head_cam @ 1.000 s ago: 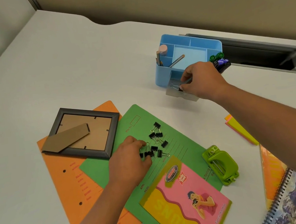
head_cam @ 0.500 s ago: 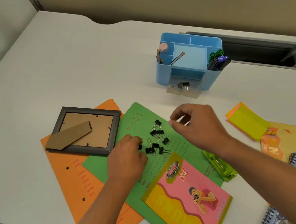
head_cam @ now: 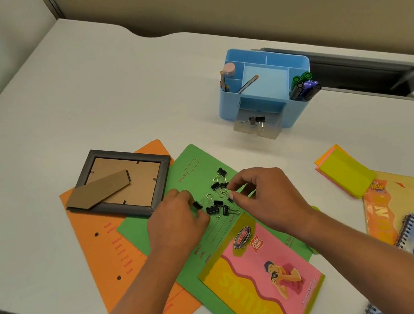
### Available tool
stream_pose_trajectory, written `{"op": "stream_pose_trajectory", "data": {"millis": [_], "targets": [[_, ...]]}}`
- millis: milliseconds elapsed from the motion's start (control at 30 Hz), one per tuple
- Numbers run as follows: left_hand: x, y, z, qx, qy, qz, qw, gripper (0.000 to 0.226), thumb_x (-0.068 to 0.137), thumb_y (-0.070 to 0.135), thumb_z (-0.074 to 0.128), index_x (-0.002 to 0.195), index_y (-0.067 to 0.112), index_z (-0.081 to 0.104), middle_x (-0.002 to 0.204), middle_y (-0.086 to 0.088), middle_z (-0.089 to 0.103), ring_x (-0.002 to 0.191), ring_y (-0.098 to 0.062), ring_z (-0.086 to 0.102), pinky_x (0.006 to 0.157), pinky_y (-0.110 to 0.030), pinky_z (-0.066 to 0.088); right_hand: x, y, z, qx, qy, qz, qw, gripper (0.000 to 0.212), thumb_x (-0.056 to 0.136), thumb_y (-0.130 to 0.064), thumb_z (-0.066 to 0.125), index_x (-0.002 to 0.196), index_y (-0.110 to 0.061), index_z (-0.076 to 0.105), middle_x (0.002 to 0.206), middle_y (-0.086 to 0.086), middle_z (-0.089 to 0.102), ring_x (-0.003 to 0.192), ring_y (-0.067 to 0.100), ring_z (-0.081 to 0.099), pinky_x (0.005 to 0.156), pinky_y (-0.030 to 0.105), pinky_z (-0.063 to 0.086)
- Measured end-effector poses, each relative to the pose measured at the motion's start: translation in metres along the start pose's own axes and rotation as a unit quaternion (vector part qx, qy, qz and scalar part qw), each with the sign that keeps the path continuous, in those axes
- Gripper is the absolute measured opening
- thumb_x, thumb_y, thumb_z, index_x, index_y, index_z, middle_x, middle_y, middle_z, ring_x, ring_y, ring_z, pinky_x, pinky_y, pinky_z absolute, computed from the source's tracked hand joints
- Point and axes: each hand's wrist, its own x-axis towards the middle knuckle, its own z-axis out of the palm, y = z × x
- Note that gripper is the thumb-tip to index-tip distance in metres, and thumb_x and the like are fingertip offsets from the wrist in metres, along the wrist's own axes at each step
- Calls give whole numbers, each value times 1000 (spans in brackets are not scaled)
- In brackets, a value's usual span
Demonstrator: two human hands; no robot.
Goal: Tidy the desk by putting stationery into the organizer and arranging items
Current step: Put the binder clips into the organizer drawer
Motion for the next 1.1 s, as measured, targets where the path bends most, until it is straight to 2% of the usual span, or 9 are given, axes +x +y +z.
{"op": "stream_pose_trajectory", "data": {"millis": [167, 300, 400, 533, 633, 733, 833, 967, 1100], "targets": [[-3, 14, -14, -88, 12, 73, 993, 23, 76, 44, 65, 97, 34, 64, 89, 17, 53, 75, -3, 49, 58, -24, 43, 9, 5, -4, 1, -78, -80, 994, 29, 87, -24, 69, 115, -32, 70, 115, -14, 68, 95, 1, 63, 81, 30, 56], [-2, 25, -23, -165, 14, 101, 981, 19, 75, 40, 69, 92, 35, 64, 85, 17, 54, 67, 0, 47, 55, -23, 39, 12, 12, -12, 68, -77, -83, 991, 21, 84, -16, 74, 102, -25, 77, 94, -11, 72, 85, 5, 67, 75, 30, 57], [-2, 30, -25, -200, 13, 110, 973, 18, 73, 41, 69, 90, 37, 63, 83, 17, 54, 68, -2, 50, 56, -27, 44, 13, 13, -21, 94, -61, -87, 990, 16, 81, -13, 77, 94, -22, 78, 84, -11, 71, 77, 7, 68, 71, 26, 57], [1, 32, -24, -234, 15, 90, 968, 30, 75, 46, 73, 102, 36, 64, 88, 19, 56, 71, -4, 53, 63, -30, 50, 21, 14, -41, 84, -3, -78, 993, 10, 79, -10, 78, 85, -18, 77, 79, -9, 72, 72, 5, 67, 66, 18, 54], [7, 29, -20, -231, 16, 62, 971, 32, 79, 45, 72, 107, 34, 63, 89, 17, 56, 70, -5, 54, 63, -29, 50, 38, 19, -65, 37, 100, -30, 994, 9, 80, -13, 78, 82, -21, 75, 76, -15, 69, 67, -1, 64, 61, 11, 47], [9, 21, -15, -213, 10, 37, 976, 32, 81, 43, 71, 110, 34, 62, 92, 18, 56, 69, -4, 53, 62, -28, 51, 62, 30, -87, -56, 168, 11, 984, 9, 80, -19, 74, 78, -26, 70, 74, -15, 67, 68, 3, 63, 66, 16, 49], [12, 17, -10, -185, 6, 25, 982, 32, 81, 43, 71, 111, 34, 62, 93, 18, 56, 71, -3, 54, 64, -29, 51, 85, 42, -97, -136, 174, 58, 974, 7, 80, -27, 73, 76, -27, 67, 78, -9, 66, 78, 15, 62, 71, 32, 54], [15, 13, -3, -143, -18, 29, 989, 37, 81, 42, 71, 115, 33, 61, 98, 18, 55, 78, -3, 53, 67, -26, 48, 101, 47, -98, -204, 144, 87, 964, 9, 82, -27, 71, 78, -25, 64, 84, -2, 65, 82, 17, 57, 68, 29, 46], [14, 10, 1, -95, -41, 49, 993, 41, 81, 41, 71, 119, 32, 60, 99, 17, 54, 84, -5, 54, 69, -25, 47, 109, 46, -98, -236, 143, 84, 958, 8, 84, -29, 70, 81, -22, 68, 86, 2, 68, 83, 19, 58, 69, 30, 50]]}}
